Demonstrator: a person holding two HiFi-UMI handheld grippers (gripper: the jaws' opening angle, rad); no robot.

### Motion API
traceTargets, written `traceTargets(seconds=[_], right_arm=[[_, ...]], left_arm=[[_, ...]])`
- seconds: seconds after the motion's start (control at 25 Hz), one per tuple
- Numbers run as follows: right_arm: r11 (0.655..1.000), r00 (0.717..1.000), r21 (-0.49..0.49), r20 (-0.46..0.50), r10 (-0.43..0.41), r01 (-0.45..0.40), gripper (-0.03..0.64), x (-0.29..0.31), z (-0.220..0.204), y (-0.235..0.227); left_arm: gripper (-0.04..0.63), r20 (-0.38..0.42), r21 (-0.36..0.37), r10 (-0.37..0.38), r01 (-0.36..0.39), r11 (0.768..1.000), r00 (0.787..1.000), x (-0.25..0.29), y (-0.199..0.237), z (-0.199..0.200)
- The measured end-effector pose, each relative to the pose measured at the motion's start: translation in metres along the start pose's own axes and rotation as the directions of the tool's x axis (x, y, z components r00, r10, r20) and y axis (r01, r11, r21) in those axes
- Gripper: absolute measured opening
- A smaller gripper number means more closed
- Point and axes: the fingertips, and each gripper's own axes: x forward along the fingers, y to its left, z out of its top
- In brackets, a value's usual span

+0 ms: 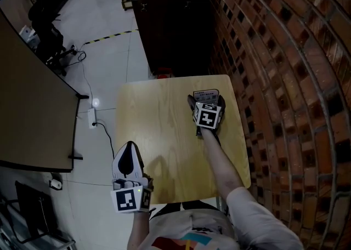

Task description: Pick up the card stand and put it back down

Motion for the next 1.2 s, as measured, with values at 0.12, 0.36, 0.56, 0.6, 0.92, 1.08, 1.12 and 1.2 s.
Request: traceTargets(seconds=[0.12, 0.36, 0.56, 0.6, 0.92, 1.08, 1.12, 1.2], right_arm=[[1.0, 0.997, 0.015, 0.08, 0.019, -0.021, 0.575, -0.03, 0.016, 0.0], [0.962, 0.953, 0.192, 0.27, 0.136, -0.192, 0.537, -0.156, 0.041, 0.001], [0.948, 0.885, 0.135, 0.416, 0.209, -0.288, 0.29, -0.265, 0.065, 0.018], [0.944, 0.875, 0.13, 0.431, 0.222, -0.304, 0.272, -0.28, 0.068, 0.021], [0.959, 0.817, -0.012, 0.522, 0.246, -0.282, 0.015, -0.355, 0.081, 0.047], [0.947, 0.799, -0.043, 0.526, 0.292, -0.319, 0.0, -0.365, 0.08, 0.061], [0.944, 0.795, -0.049, 0.526, 0.303, -0.327, 0.0, -0.367, 0.079, 0.064], [0.94, 0.789, -0.06, 0.527, 0.317, -0.337, 0.0, -0.37, 0.079, 0.068]], left_arm=[[0.005, 0.018, 0.006, -0.012, 0.012, 1.0, 1.0, -0.003, -0.003, 0.005], [0.005, 0.044, 0.0, -0.042, 0.042, 0.999, 0.998, -0.012, -0.015, 0.014], [0.005, 0.079, 0.011, -0.086, 0.085, 0.996, 0.993, -0.023, -0.033, 0.021], [0.005, 0.09, 0.007, -0.086, 0.086, 0.996, 0.992, -0.025, -0.037, 0.025], [0.005, 0.146, 0.077, -0.202, 0.193, 0.978, 0.968, -0.042, -0.087, 0.05], [0.005, 0.153, 0.075, -0.215, 0.205, 0.976, 0.965, -0.049, -0.094, 0.053], [0.005, 0.154, 0.076, -0.214, 0.204, 0.976, 0.965, -0.05, -0.094, 0.054], [0.005, 0.157, 0.076, -0.209, 0.2, 0.977, 0.965, -0.052, -0.092, 0.055]])
